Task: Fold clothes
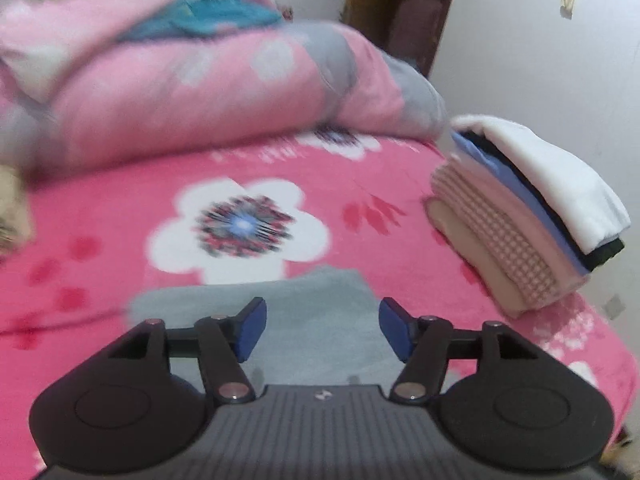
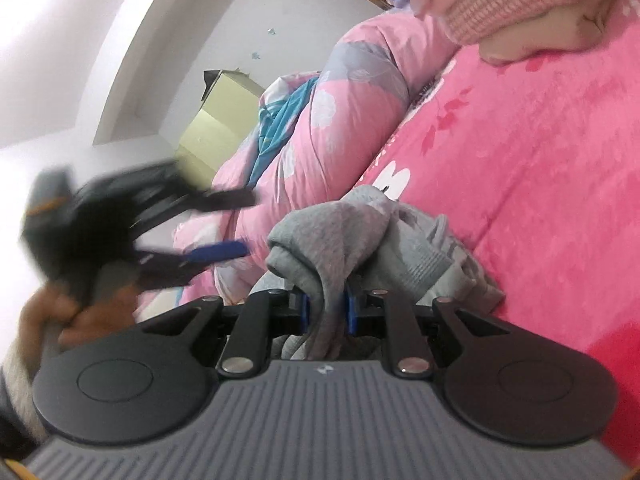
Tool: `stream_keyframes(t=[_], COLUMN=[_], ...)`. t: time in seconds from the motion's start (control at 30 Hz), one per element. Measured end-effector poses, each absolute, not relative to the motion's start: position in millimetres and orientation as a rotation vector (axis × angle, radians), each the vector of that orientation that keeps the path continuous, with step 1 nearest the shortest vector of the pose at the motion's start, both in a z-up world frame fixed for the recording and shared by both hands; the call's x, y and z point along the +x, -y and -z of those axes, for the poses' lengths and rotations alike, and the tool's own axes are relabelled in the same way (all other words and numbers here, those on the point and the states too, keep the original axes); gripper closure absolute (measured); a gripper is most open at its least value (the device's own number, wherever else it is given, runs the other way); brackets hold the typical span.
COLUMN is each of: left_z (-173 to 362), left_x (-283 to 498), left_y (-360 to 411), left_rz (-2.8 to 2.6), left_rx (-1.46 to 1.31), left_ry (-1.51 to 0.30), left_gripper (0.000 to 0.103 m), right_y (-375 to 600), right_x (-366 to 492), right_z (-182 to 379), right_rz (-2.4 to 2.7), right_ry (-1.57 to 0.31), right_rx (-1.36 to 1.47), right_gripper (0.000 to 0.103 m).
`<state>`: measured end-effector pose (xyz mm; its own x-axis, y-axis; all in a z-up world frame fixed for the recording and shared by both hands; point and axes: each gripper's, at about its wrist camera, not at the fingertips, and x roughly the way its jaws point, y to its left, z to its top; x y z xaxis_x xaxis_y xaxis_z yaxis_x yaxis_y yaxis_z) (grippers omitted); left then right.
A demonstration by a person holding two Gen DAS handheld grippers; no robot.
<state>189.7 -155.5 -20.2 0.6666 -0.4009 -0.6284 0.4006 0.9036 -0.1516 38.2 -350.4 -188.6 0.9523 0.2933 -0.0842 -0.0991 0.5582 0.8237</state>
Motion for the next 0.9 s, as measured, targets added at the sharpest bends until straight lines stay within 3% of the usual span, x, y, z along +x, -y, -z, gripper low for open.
stream_keyframes(t=[0.37,0.53,0.6,0.7,0.8,0.9], left_z=[56.8,82.1,88.0,89.3,86.0,80.2], left_x=[126.7,120.4,118.8,116.1,110.3,106.8], left_y=[81.0,64.4,57.6,46.8,39.5,40.1], left_rz=[0.397,0.418,0.427,0.437,0.431,0.432], left_rx=[0.006,-0.067,-0.098,-0.116,-0.096,-0.080], left_ry=[-0.712,-0.752,-0.759,-0.740,-0.692,-0.632], left_gripper=[0.036,0.036,0.036,0.036,0.036,0.037], right_y=[353.8,378.5,392.0,405.2,420.1,412.8], right_x=[33.3,36.0,33.0,18.3,-1.4,-4.7], right_z=[138.8,184.2,189.1,173.8,150.2,112.1], right_rz=[-0.272,-0.210,-0.254,-0.200,-0.136,-0.121], right_ry=[-0.158,-0.311,-0.329,-0.341,-0.312,-0.248], right_rx=[0.845,0.934,1.029,0.965,0.881,0.716], right_gripper=[0.089,0.088,0.082,0.058,0.059,0.068])
